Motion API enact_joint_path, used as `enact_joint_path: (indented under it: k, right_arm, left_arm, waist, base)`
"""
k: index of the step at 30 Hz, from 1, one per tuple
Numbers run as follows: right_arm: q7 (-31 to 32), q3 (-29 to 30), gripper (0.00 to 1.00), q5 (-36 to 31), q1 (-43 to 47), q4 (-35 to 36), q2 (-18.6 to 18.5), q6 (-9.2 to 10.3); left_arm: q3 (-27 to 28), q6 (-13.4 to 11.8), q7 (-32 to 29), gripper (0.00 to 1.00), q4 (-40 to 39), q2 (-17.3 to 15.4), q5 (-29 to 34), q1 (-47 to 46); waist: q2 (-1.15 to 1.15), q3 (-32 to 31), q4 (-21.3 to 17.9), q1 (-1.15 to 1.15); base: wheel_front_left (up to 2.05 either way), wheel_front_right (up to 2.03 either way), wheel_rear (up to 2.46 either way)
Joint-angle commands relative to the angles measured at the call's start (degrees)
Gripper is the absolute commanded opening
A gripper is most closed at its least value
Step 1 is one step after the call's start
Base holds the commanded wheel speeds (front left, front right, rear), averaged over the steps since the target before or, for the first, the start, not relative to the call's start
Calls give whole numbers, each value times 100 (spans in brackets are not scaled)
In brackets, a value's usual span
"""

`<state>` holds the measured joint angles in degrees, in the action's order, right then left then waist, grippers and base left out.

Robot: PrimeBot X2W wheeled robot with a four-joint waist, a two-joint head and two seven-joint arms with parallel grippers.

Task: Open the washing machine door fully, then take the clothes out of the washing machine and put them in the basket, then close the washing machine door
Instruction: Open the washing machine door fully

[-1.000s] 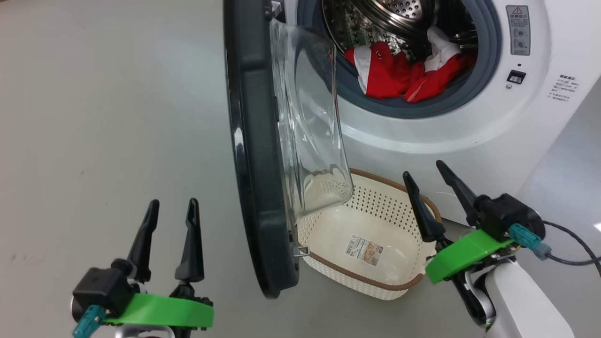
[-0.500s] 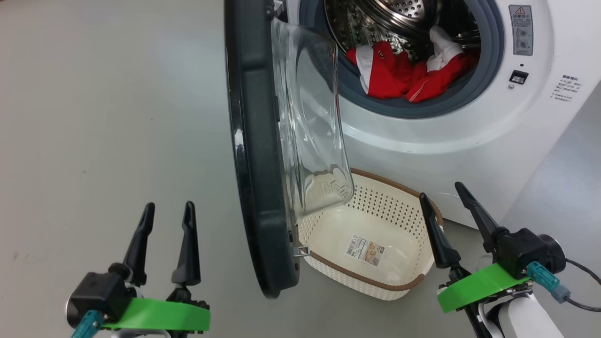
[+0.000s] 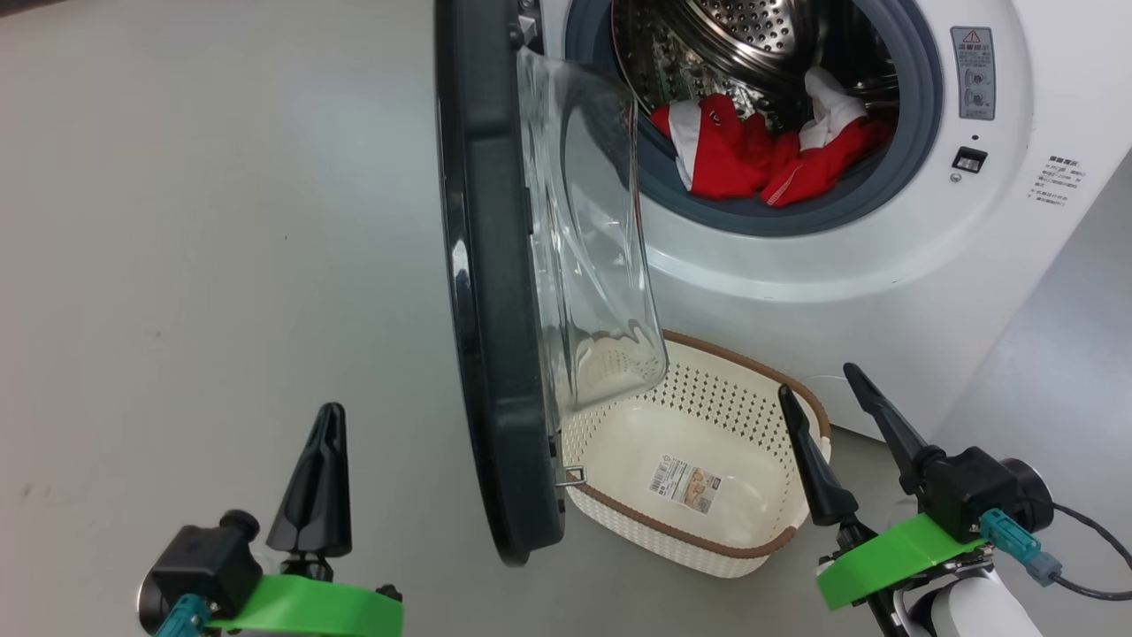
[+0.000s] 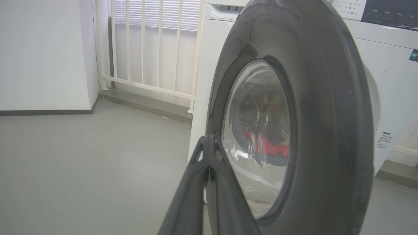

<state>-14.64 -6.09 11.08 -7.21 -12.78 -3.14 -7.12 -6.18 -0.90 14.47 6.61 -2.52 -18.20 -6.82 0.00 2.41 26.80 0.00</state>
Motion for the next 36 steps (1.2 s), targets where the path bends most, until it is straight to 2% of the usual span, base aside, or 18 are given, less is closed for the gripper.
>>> enact_joint_path:
  k: [1, 6, 13, 18, 24, 27, 28, 32, 36]
  right_arm:
    - [-36, -107, 100, 46, -11, 126, 25, -36]
    - [-36, -117, 100, 52, 43, 87, 25, -36]
    - [-36, -135, 100, 72, 49, 36, 26, -36]
    - [-36, -165, 100, 82, 43, 30, 26, -36]
    - [-36, -168, 100, 74, 10, 22, 26, -36]
    - [-36, -147, 100, 69, -18, 15, 26, -36]
    - [-36, -147, 100, 69, -18, 15, 26, -36]
    - [-36, -133, 100, 60, -39, 11, 26, -36]
    - [-36, -131, 100, 53, -62, 7, 26, -36]
  left_arm:
    - [148, 51, 52, 0, -96, -37, 16, -36]
    - [162, 82, 52, 0, -296, -36, 115, -97]
    - [187, 92, 52, 0, -1161, -36, 18, -344]
    - [12, 125, 52, 0, -1807, -36, 69, -562]
    - [-562, 236, 52, 0, -2220, -36, 130, -745]
    - [-1115, 382, -14, 0, -2233, -36, 227, -789]
    - [-1115, 382, -14, 0, -2233, -36, 227, -789]
    - [-1598, 473, -229, 0, -2026, -40, 265, -748]
    - [-1844, 491, -426, 0, -1591, -39, 161, -669]
  waist:
    - [0, -21, 2, 0]
    - [0, -59, -7, 0]
    - [0, -48, -57, 0]
    - [0, -21, -110, 0]
    - [0, 26, -166, 0]
    - [0, 48, -191, 0]
    - [0, 48, -191, 0]
    - [0, 76, -206, 0]
    - [0, 112, -222, 0]
  base:
    - [0, 0, 0]
    - [0, 0, 0]
    - [0, 0, 0]
    - [0, 0, 0]
    - [0, 0, 0]
    - [0, 0, 0]
    - [0, 0, 0]
    - [0, 0, 0]
    - [0, 0, 0]
